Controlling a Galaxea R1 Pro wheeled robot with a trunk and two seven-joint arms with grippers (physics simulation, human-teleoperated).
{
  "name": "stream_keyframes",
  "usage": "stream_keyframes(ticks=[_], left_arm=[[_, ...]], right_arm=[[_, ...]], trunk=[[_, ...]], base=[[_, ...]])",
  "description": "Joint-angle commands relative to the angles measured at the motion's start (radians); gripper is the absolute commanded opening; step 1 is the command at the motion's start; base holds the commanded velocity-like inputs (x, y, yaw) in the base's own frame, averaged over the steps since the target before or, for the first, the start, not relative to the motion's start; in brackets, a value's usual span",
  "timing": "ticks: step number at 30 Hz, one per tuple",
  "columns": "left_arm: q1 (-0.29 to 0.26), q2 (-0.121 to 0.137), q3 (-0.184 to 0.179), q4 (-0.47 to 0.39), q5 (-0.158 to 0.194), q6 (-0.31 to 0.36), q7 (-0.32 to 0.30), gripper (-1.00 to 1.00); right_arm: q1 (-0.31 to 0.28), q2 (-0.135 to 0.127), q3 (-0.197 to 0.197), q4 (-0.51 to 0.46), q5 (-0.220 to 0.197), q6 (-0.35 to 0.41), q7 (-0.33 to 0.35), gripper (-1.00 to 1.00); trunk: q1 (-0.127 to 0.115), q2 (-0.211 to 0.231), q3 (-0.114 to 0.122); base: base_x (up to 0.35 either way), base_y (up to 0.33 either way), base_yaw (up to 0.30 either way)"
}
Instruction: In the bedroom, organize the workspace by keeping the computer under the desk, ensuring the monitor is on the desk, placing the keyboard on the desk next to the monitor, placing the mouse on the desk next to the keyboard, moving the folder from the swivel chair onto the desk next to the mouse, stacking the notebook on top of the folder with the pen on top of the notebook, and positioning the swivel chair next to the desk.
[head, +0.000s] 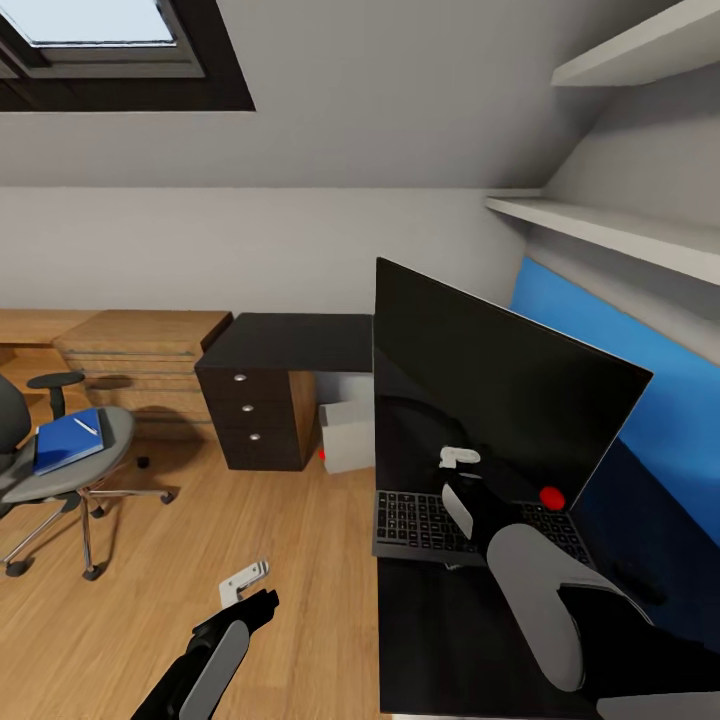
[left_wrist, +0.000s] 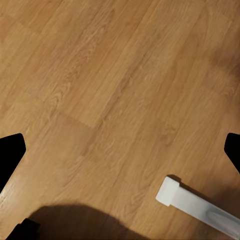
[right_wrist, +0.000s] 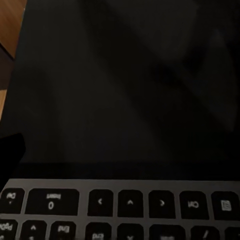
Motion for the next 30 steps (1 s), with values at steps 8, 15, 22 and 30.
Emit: stream_keyframes(ticks=[8,15,22,30], left_arm=[[-0.001,0.0,-0.002,-0.001,0.01,0.002,0.008,1.0],[-0.001,0.0,-0.002,-0.001,0.008,0.002,0.008,1.0],[-0.001,0.001,-0.002,-0.001,0.006,0.002,0.009,1.0],[-0.001,0.002,-0.002,-0.002,0.005,0.002,0.009,1.0]], right_arm=[[-0.008,0.0,-0.005,-0.037,0.004,0.047,-0.057,1.0],[-0.061,-0.001,-0.006,-0.037,0.005,0.079,-0.084,1.0],[-0.081,-0.001,-0.007,-0.032,0.02,0.112,-0.092,1.0],[-0.084,-0.002,-0.009,-0.03,0.023,0.115,-0.09,1.0]], trunk=[[0.0,-0.001,-0.001],[0.0,-0.001,-0.001],[0.0,-0.001,-0.001],[0.0,-0.001,-0.001]], base=[[0.0,0.0,0.0],[0.0,0.0,0.0],[0.0,0.0,0.0],[0.0,0.0,0.0]])
